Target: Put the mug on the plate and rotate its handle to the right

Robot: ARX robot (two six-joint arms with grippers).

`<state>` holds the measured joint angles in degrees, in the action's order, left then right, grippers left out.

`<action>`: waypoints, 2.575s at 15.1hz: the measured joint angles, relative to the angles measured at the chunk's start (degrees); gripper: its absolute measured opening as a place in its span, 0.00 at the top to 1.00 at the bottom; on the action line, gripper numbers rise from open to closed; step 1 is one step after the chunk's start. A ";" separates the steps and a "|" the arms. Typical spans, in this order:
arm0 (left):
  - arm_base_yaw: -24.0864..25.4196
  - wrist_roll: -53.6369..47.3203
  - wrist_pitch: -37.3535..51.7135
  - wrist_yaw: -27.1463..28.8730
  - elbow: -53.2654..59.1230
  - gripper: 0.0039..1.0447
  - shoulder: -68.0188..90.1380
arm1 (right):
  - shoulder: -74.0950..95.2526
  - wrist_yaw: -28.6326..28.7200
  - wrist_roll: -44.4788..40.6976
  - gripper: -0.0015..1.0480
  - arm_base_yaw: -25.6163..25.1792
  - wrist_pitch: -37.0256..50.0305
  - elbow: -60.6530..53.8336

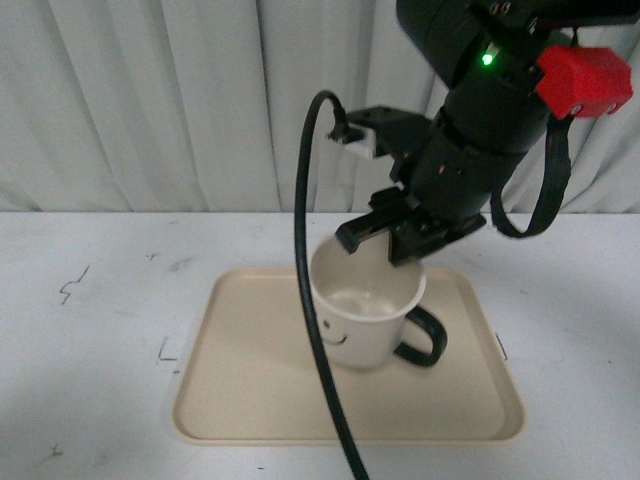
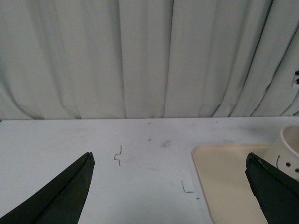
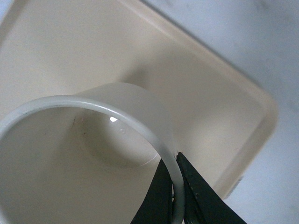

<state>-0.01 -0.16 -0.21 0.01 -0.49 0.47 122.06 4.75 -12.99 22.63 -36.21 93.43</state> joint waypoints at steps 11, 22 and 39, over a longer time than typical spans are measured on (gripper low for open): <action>0.00 0.00 0.00 -0.02 0.00 0.06 0.00 | 11.15 12.09 -47.30 0.97 1.81 -14.23 14.08; 0.00 0.02 0.02 -0.02 0.00 0.06 0.00 | 14.23 15.76 -50.18 0.57 2.49 -23.06 23.02; 0.00 0.00 0.02 0.00 0.00 0.06 0.00 | -54.01 -11.63 12.15 0.98 -15.72 92.74 -82.42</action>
<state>-0.01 -0.16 -0.19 0.01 -0.49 0.47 68.05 -6.87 -0.84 6.92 56.53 11.00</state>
